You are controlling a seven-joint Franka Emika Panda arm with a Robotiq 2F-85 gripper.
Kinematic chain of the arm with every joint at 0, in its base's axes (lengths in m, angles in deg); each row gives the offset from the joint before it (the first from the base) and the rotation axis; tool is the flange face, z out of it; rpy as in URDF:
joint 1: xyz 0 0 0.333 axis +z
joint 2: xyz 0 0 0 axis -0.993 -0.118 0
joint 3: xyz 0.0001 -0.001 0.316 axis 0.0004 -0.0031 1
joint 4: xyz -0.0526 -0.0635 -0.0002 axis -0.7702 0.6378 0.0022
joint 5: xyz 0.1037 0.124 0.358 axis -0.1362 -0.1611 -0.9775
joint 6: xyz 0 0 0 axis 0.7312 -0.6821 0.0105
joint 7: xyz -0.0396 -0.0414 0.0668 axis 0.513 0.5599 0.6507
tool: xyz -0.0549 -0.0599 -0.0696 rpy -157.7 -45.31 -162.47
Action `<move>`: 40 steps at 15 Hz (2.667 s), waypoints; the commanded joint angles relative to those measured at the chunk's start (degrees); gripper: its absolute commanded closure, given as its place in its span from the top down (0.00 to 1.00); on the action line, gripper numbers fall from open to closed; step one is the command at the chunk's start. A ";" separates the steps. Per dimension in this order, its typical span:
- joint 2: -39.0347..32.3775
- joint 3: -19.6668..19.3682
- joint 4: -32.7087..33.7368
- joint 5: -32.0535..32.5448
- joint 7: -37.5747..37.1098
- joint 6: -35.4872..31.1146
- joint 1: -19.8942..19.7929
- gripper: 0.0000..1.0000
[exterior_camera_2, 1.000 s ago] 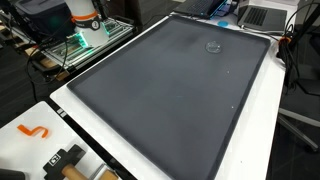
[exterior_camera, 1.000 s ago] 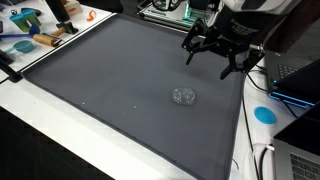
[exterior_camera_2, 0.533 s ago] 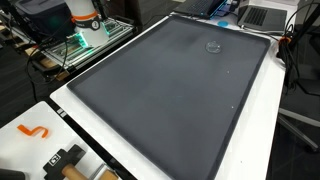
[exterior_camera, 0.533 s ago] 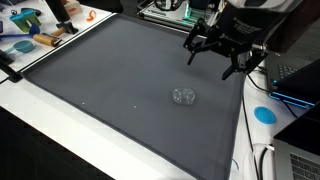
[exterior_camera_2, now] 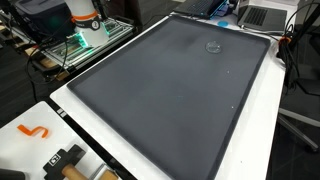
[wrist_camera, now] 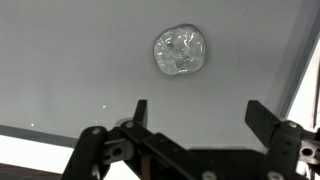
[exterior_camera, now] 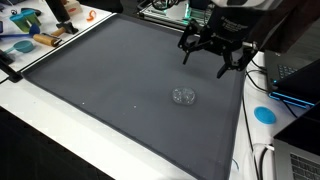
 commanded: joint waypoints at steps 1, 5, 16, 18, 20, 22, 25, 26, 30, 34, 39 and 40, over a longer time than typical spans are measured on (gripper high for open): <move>4.78 1.71 -8.40 -2.83 3.07 -4.83 -2.78 1.00; 6.96 2.66 -12.71 -5.66 6.99 -6.82 -5.11 1.00; 9.29 3.54 -17.91 -9.13 13.90 -7.99 -8.21 1.00; 9.39 3.43 -18.14 -8.77 13.54 -8.29 -7.98 1.00; 7.49 3.04 -15.20 -7.86 12.70 -6.68 -7.44 1.00; 7.63 3.07 -15.29 -7.86 12.70 -6.72 -7.44 1.00; 7.71 3.08 -15.33 -7.86 12.70 -6.74 -7.44 1.00; 7.71 3.08 -15.33 -7.86 12.70 -6.74 -7.44 1.00; 4.38 1.26 -12.73 -8.90 -2.04 -7.31 -5.73 1.00; 2.30 0.46 -12.01 -10.26 -14.11 -7.39 -4.80 1.00; 0.63 0.81 -12.00 -11.70 -23.28 -8.88 -4.97 1.00; 0.36 0.84 -12.01 -11.74 -24.29 -9.35 -5.05 1.00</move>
